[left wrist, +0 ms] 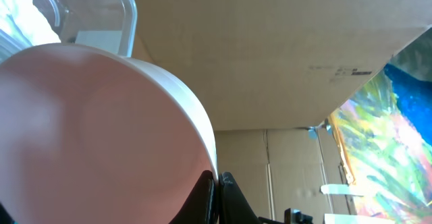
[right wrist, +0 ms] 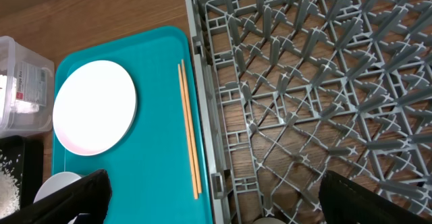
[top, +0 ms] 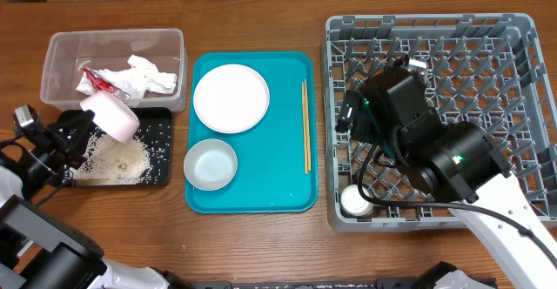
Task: Sort waste into correct bins and load items into the dishwasher
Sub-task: 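Carry the pink bowl left and tip the rice onto the black tray, then bring the empty pink bowl back and set it on the teal tray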
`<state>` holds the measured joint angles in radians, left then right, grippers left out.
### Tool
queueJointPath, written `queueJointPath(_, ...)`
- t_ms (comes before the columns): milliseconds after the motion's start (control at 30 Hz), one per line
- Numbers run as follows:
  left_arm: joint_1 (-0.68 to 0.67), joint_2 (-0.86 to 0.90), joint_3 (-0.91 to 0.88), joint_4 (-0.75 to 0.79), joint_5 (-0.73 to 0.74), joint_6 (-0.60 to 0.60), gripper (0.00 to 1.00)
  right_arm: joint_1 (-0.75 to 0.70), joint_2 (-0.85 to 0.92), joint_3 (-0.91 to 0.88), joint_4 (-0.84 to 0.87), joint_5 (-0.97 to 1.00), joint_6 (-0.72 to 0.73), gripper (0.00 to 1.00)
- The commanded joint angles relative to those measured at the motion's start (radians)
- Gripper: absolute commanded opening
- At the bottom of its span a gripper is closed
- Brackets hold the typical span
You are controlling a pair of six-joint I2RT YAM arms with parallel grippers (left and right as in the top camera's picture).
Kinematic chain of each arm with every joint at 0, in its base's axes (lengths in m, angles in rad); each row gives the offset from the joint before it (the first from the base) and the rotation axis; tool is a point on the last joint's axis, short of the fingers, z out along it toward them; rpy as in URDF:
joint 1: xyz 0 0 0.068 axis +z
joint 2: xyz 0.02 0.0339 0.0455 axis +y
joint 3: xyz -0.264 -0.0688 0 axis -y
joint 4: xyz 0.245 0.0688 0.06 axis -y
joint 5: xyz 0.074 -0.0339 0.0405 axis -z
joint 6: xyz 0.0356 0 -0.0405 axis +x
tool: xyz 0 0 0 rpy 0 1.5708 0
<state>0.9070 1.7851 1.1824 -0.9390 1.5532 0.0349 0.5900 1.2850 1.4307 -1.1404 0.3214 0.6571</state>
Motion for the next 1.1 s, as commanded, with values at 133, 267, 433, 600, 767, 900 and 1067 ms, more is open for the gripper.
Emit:
queueJointPath(133,-0.244,-0.170,0.105,-0.003,-0.231,-0.004,0.04,0.004,0.001,0.023,0.005,0.006,-0.003,1.00)
queueJointPath(267,-0.551,-0.264,0.208,-0.002,-0.597,-0.007,0.04,0.004,0.002,0.023,0.006,0.006,-0.003,1.00)
queueJointPath(433,-1.010,-0.259,0.233,-0.001,-1.146,0.034,0.04,0.004,0.001,0.023,0.003,0.006,-0.003,1.00)
queueJointPath(600,-1.320,-0.197,0.233,-0.033,-1.481,0.040,0.04,0.004,0.002,0.023,0.002,0.002,-0.004,1.00)
queueJointPath(767,-1.463,-0.045,0.233,-0.089,-1.579,0.040,0.04,0.004,0.001,0.023,0.002,-0.009,-0.003,1.00)
queueJointPath(900,-1.496,0.028,0.233,-0.084,-1.578,0.039,0.04,0.004,0.002,0.023,0.003,-0.009,-0.003,1.00)
queueJointPath(1067,-1.503,0.066,0.233,-0.077,-1.533,0.036,0.06,0.004,0.001,0.023,0.005,-0.009,-0.003,1.00)
